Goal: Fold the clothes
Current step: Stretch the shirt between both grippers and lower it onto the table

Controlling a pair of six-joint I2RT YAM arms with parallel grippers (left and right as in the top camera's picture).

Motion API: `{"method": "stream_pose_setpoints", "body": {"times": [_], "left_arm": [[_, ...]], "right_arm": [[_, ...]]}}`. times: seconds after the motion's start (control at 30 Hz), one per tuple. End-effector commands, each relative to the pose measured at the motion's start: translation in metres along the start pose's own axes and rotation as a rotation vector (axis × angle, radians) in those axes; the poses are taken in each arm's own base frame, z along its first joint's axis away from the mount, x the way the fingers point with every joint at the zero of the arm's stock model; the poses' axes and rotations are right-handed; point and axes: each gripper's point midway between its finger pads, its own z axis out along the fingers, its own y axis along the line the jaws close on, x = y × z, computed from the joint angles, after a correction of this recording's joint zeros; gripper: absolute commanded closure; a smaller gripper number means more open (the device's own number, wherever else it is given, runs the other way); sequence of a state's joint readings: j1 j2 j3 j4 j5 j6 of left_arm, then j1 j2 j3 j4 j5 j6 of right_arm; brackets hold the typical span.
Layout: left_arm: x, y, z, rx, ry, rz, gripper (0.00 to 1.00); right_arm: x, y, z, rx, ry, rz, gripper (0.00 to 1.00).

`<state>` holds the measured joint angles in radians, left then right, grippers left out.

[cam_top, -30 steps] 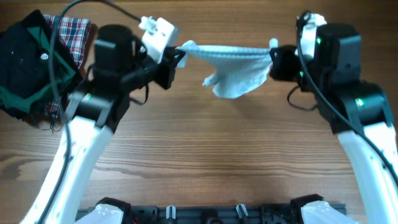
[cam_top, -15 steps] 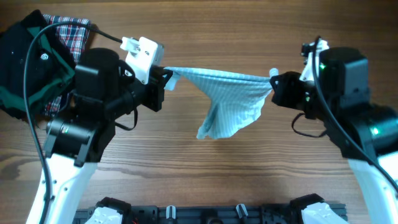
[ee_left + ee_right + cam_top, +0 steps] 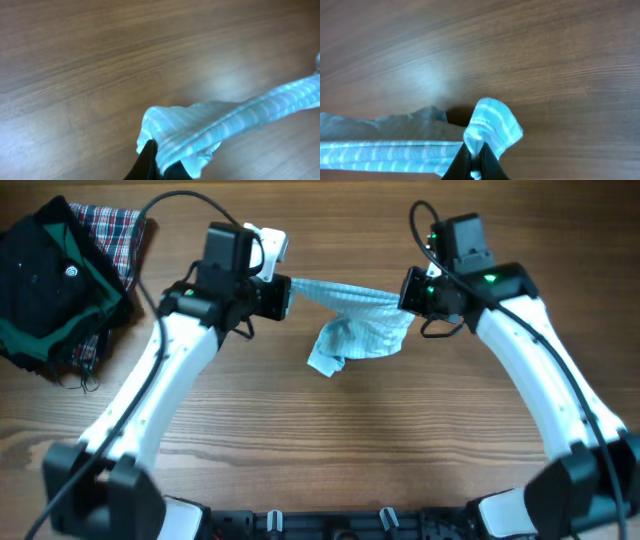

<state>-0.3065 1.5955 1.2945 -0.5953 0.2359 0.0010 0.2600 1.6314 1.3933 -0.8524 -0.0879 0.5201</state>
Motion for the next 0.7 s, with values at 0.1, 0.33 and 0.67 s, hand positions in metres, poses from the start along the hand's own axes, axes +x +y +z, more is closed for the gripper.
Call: {"method": "stream_pose_setpoints", "body": {"times": [0.1, 0.33, 0.67], "left_arm": [[0.007, 0.008, 0.05, -0.015, 0.031, -0.005, 0.96], [0.005, 0.015, 0.074, -0.022, 0.019, -0.003, 0.96], [0.001, 0.032, 0.094, -0.091, -0.013, 0.002, 0.96]], "right_arm": [[-0.008, -0.022, 0.06, 0.099, 0.012, 0.018, 0.96], [-0.023, -0.039, 0.078, 0.184, -0.048, 0.021, 0.96], [-0.06, -0.058, 0.074, 0.199, -0.175, 0.07, 0.96]]}}
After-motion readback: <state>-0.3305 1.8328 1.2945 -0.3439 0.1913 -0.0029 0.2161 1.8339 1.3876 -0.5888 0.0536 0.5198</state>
